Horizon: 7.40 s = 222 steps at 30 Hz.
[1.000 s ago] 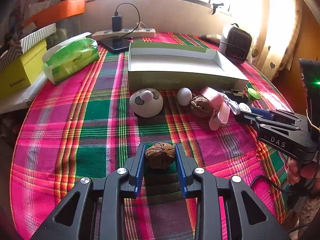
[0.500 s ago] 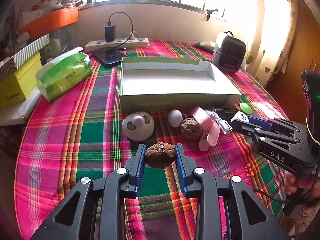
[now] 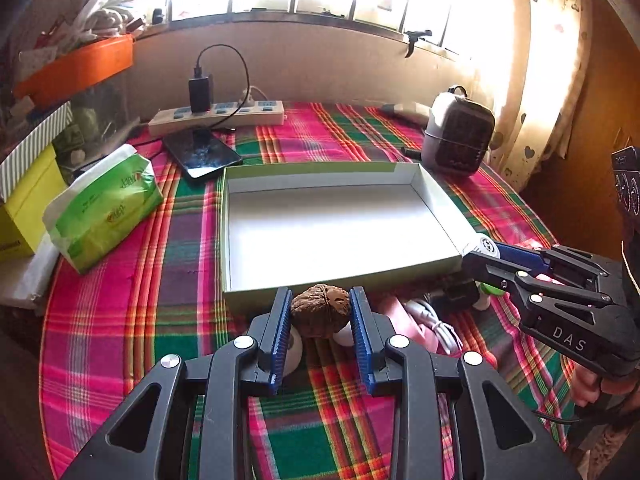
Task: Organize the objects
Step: 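Carry the walnut and white jar over the white box lid with both tools, then open both tools to drop the walnut and jar into the box lid, then withdraw both open tools back toward the remaining objects, then grasp the white-grey round toy with the left tool while the right grasps the green mushroom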
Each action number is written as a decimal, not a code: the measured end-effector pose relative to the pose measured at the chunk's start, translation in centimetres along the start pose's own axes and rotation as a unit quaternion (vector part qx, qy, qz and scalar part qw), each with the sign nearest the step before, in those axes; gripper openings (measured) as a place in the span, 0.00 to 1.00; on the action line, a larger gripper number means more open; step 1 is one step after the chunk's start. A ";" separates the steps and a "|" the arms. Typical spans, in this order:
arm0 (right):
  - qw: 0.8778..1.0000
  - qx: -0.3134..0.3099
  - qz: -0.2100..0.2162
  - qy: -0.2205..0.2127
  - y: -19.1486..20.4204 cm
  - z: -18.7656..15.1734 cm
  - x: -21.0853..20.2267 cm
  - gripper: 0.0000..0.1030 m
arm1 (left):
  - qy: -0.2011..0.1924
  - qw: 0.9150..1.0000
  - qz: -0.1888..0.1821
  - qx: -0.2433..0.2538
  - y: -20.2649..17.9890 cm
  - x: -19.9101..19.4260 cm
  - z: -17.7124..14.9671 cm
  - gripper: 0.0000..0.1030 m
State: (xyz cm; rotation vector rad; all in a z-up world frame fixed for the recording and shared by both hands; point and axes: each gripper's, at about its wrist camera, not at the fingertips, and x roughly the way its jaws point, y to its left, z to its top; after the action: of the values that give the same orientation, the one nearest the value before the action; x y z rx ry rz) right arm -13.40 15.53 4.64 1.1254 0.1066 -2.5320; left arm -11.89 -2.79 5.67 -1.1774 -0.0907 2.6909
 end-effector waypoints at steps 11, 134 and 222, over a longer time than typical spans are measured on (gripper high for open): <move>1.000 -0.001 -0.003 0.011 -0.5 4.1 3.0 0.28 | 0.009 1.000 0.000 0.004 1.0 3.4 4.3 0.26; 0.995 0.062 -0.063 -0.036 -2.7 -3.7 -2.0 0.53 | -0.003 0.998 0.008 -0.056 4.6 0.9 -3.4 0.36; 0.994 0.093 -0.055 0.000 -5.5 -4.4 1.4 0.34 | 0.022 0.995 -0.015 -0.091 4.4 2.4 -3.9 0.30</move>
State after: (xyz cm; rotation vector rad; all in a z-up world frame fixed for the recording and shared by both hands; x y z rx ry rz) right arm -13.10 21.20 0.19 1.2211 -0.0706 -2.6850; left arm -11.27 -6.73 0.69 -1.2743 -0.3512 2.6752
